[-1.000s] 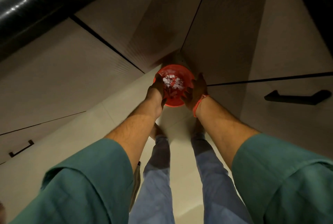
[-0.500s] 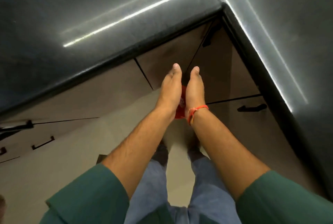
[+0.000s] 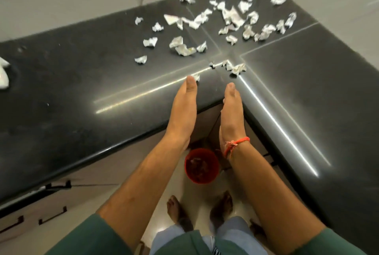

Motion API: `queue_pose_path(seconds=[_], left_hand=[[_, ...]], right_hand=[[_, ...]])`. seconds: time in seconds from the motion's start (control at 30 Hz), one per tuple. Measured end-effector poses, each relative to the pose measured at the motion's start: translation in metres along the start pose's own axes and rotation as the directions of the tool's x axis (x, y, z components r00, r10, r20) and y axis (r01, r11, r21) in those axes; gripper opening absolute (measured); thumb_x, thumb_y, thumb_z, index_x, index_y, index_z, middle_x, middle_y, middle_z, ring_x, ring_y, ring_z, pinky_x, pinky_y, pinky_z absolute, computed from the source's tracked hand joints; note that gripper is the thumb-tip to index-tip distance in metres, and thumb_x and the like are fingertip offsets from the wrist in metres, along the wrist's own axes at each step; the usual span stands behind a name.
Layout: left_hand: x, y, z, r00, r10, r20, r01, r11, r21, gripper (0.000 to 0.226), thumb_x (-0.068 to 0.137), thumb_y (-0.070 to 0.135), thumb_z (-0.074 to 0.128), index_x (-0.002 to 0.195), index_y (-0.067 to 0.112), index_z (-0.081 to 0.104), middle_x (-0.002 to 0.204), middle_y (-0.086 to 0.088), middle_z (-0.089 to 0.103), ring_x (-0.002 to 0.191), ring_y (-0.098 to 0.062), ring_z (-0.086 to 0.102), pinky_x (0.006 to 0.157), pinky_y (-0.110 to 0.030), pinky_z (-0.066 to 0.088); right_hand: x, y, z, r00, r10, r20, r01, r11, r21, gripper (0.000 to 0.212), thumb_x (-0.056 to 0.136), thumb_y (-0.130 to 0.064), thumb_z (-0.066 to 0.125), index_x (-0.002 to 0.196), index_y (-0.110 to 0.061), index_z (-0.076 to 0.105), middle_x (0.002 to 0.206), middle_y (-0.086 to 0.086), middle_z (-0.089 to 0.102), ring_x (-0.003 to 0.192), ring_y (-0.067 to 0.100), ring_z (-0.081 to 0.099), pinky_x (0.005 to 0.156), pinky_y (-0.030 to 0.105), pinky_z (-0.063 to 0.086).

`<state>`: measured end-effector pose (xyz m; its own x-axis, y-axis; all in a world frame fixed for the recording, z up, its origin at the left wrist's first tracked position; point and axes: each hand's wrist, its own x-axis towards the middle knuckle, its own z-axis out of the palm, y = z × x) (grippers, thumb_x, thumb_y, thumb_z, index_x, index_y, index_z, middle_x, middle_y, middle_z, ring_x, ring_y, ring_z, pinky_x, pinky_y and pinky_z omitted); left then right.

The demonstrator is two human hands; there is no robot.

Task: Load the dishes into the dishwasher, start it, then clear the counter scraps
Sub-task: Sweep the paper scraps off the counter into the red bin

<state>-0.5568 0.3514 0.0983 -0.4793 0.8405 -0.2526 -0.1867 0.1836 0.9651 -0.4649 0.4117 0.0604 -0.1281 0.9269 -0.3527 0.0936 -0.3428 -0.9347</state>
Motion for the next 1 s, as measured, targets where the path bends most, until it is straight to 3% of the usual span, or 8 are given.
queue_pose_path(seconds=[0.1, 0.2, 0.27, 0.33, 0.43, 0.5, 0.7, 1.0], left_hand=[[0.004, 0.006, -0.001, 1.0, 0.014, 0.01, -0.014, 0.998, 0.053, 0.047, 0.107, 0.051, 0.029, 0.149, 0.032, 0.038, 0.117, 0.04, 0.043, 0.109, 0.027, 0.04, 0.113, -0.019, 0.029], [0.01, 0.005, 0.002, 0.999, 0.012, 0.038, -0.016, 0.994, 0.11, 0.05, 0.107, 0.051, 0.029, 0.153, 0.033, 0.034, 0.116, 0.046, 0.042, 0.103, 0.035, 0.035, 0.098, -0.006, 0.025], [0.016, -0.003, 0.004, 0.999, -0.001, 0.045, -0.005, 0.99, 0.144, 0.062, 0.105, 0.056, 0.03, 0.159, 0.027, 0.024, 0.149, 0.032, 0.036, 0.126, 0.024, 0.029, 0.104, -0.009, 0.021], [0.024, -0.009, 0.009, 0.999, -0.035, -0.001, 0.035, 0.984, 0.175, 0.075, 0.099, 0.065, 0.035, 0.162, 0.028, 0.015, 0.165, 0.015, 0.02, 0.145, 0.006, 0.02, 0.114, -0.019, 0.018], [0.034, -0.022, 0.006, 0.994, -0.111, -0.017, 0.112, 0.957, 0.269, 0.085, 0.092, 0.073, 0.043, 0.161, 0.037, 0.009, 0.168, 0.012, 0.014, 0.153, -0.008, 0.015, 0.124, -0.037, 0.018], [0.043, -0.028, 0.009, 0.99, -0.131, -0.044, 0.138, 0.93, 0.34, 0.084, 0.094, 0.07, 0.047, 0.161, 0.039, 0.007, 0.169, 0.011, 0.01, 0.154, -0.009, 0.011, 0.125, -0.041, 0.017], [0.056, -0.045, 0.014, 0.99, -0.115, -0.077, 0.137, 0.883, 0.449, 0.087, 0.095, 0.065, 0.051, 0.162, 0.035, 0.005, 0.169, 0.012, 0.007, 0.155, -0.009, 0.008, 0.125, -0.038, 0.015], [0.096, -0.049, 0.03, 0.997, -0.058, -0.048, 0.075, 0.83, 0.553, 0.088, 0.095, 0.062, 0.054, 0.162, 0.034, 0.005, 0.169, 0.012, 0.008, 0.154, -0.007, 0.007, 0.121, -0.033, 0.017]], right_hand=[[0.007, -0.008, -0.007, 0.996, -0.085, -0.026, 0.086, 0.996, 0.019, 0.058, 0.106, -0.051, 0.036, 0.157, -0.024, 0.03, 0.16, -0.008, 0.032, 0.134, -0.001, 0.034, 0.108, 0.02, 0.025], [0.019, -0.014, -0.015, 0.994, -0.107, -0.021, 0.107, 0.994, -0.021, 0.061, 0.102, -0.055, 0.044, 0.155, -0.026, 0.035, 0.158, -0.006, 0.035, 0.14, 0.004, 0.037, 0.111, 0.025, 0.03], [0.027, -0.015, -0.02, 0.992, -0.127, -0.008, 0.126, 0.99, -0.06, 0.066, 0.099, -0.058, 0.047, 0.156, -0.027, 0.032, 0.16, -0.004, 0.032, 0.144, 0.01, 0.034, 0.116, 0.031, 0.03], [0.041, -0.018, -0.027, 0.988, -0.15, 0.023, 0.151, 0.981, -0.122, 0.071, 0.096, -0.058, 0.052, 0.157, -0.028, 0.029, 0.161, -0.003, 0.029, 0.146, 0.012, 0.031, 0.119, 0.036, 0.03], [0.054, -0.014, -0.039, 0.977, -0.205, 0.057, 0.213, 0.94, -0.266, 0.077, 0.093, -0.056, 0.061, 0.157, -0.029, 0.026, 0.162, -0.003, 0.026, 0.148, 0.013, 0.028, 0.12, 0.039, 0.029], [0.07, -0.013, -0.057, 0.97, -0.22, 0.106, 0.243, 0.902, -0.358, 0.082, 0.091, -0.053, 0.065, 0.157, -0.028, 0.025, 0.162, -0.003, 0.023, 0.148, 0.013, 0.026, 0.119, 0.035, 0.028], [0.109, 0.007, -0.098, 0.955, -0.241, 0.175, 0.298, 0.79, -0.535, 0.096, 0.083, -0.055, 0.074, 0.158, -0.025, 0.023, 0.164, 0.0, 0.02, 0.152, 0.016, 0.02, 0.122, 0.036, 0.025], [0.161, 0.007, -0.078, 0.927, -0.279, 0.252, 0.375, 0.739, -0.56, 0.106, 0.08, -0.054, 0.077, 0.16, -0.024, 0.015, 0.166, 0.001, 0.013, 0.153, 0.015, 0.015, 0.119, 0.027, 0.019]])
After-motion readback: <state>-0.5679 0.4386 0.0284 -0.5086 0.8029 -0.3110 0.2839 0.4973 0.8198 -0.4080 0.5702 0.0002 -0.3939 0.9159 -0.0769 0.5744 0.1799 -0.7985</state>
